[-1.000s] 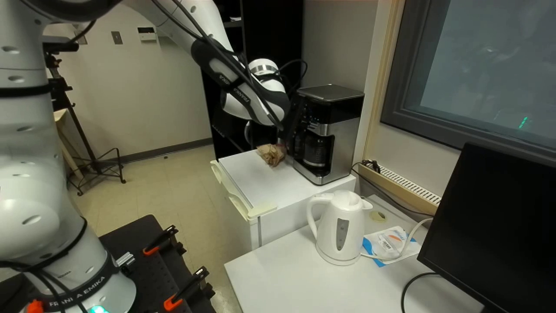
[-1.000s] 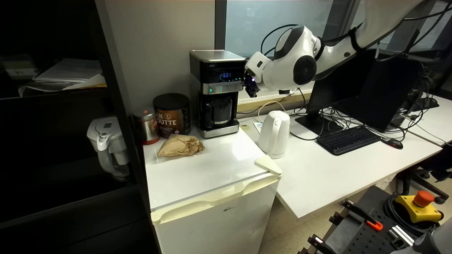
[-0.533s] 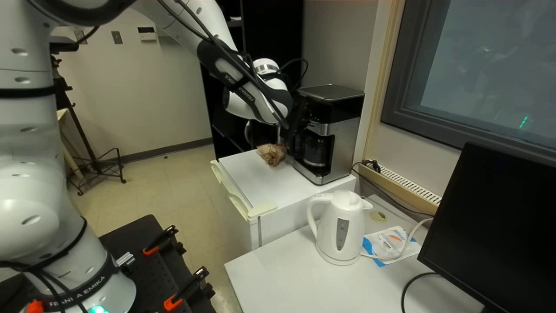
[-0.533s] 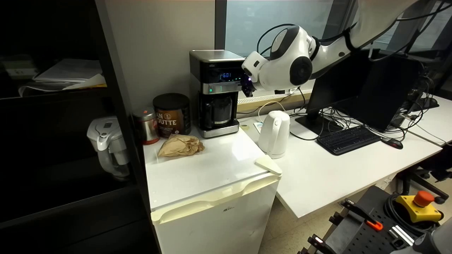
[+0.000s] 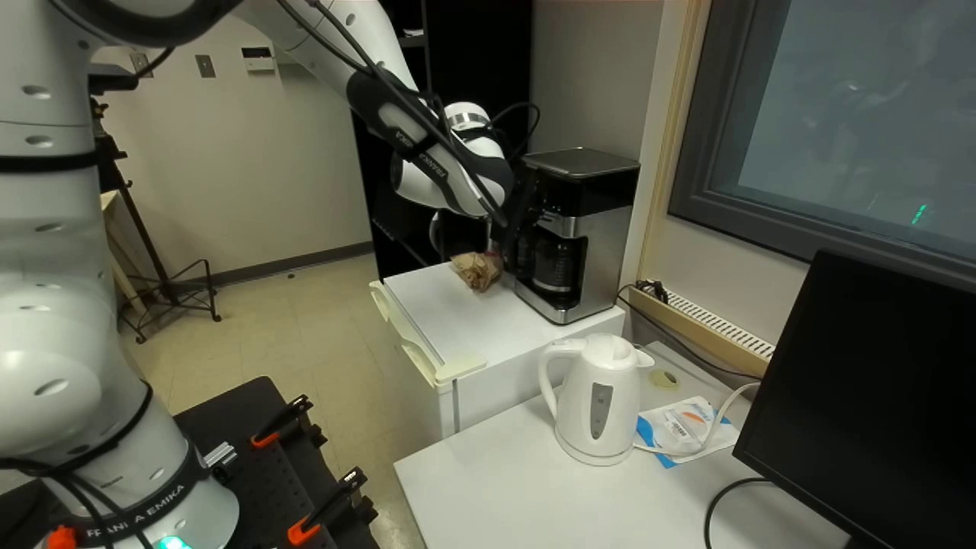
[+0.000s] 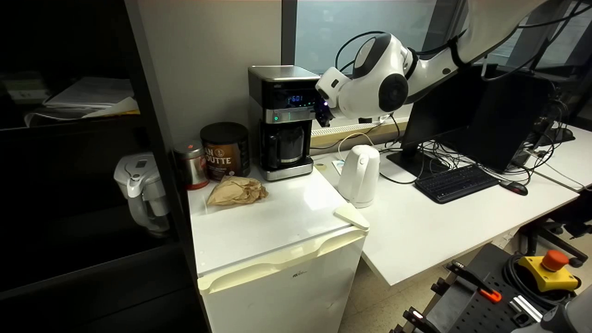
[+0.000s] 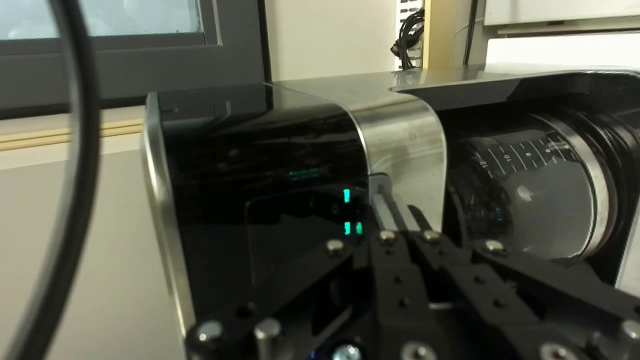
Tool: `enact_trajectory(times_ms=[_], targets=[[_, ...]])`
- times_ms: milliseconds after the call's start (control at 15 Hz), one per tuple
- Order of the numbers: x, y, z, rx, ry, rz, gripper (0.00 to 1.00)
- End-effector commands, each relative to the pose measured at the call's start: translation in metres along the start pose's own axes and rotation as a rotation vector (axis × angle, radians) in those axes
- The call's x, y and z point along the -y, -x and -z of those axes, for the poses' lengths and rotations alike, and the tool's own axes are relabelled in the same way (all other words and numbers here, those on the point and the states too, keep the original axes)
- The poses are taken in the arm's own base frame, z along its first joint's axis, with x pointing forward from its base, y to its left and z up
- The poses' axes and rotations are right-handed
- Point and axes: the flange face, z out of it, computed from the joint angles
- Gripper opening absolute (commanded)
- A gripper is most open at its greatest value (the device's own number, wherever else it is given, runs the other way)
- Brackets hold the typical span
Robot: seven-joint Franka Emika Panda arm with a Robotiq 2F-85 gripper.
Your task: Push the coffee maker backwards
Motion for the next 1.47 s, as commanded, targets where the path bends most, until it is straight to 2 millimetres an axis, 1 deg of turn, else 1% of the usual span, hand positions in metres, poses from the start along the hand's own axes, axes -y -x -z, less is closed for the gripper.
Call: enact_trajectory(times_ms=[0,600,867,1000,1400], targets=[[-0.005,0.000,-0.012,-0.015,-0.001,-0.008,0.01],[-0.005,0.007,-0.020,-0.005,-0.002,-0.011,0.01],[-0.006,0.003,-0.016,-0.014,-0.003,-0.012,0.01],[-0.007,-0.003,-0.008,-0.029,-0.009,-0.009,0.01],[0.001,-0.035,0.034,-0.117,-0.068,0.036,0.00]])
